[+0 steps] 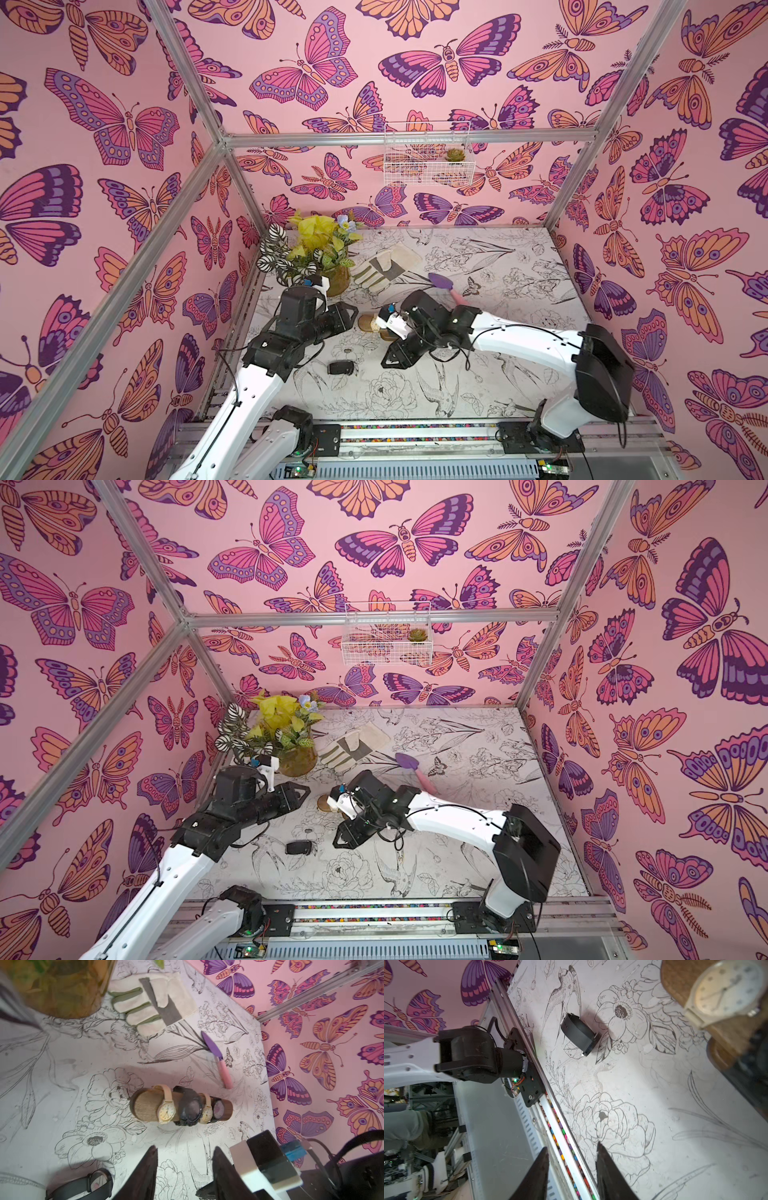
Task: Place watch on stand
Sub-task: Pick up the watch at the center of the board.
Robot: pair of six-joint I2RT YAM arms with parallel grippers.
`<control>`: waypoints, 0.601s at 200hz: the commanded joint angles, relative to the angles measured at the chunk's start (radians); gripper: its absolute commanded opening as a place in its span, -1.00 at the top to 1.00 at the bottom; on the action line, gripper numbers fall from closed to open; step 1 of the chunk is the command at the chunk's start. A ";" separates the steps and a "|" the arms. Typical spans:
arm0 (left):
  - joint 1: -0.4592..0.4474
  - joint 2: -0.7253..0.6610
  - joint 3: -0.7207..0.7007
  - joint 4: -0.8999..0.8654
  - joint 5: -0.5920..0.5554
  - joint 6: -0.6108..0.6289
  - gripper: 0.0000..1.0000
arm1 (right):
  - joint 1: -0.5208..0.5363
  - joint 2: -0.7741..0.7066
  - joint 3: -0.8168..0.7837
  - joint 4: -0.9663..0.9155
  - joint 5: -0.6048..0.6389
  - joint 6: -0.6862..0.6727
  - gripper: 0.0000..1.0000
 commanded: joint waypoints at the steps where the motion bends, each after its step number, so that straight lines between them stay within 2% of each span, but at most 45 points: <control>1: 0.017 -0.018 -0.031 -0.097 -0.084 -0.032 0.01 | 0.021 0.078 0.090 -0.072 0.049 -0.122 0.14; 40: 0.048 -0.086 -0.078 -0.157 -0.165 -0.108 0.13 | 0.038 0.202 0.210 -0.090 0.036 -0.245 0.05; 76: 0.096 -0.135 -0.130 -0.204 -0.200 -0.154 0.18 | 0.072 0.258 0.244 -0.027 0.035 -0.366 0.00; 120: 0.192 -0.164 -0.198 -0.194 -0.144 -0.191 0.15 | 0.078 0.376 0.374 -0.021 0.022 -0.416 0.01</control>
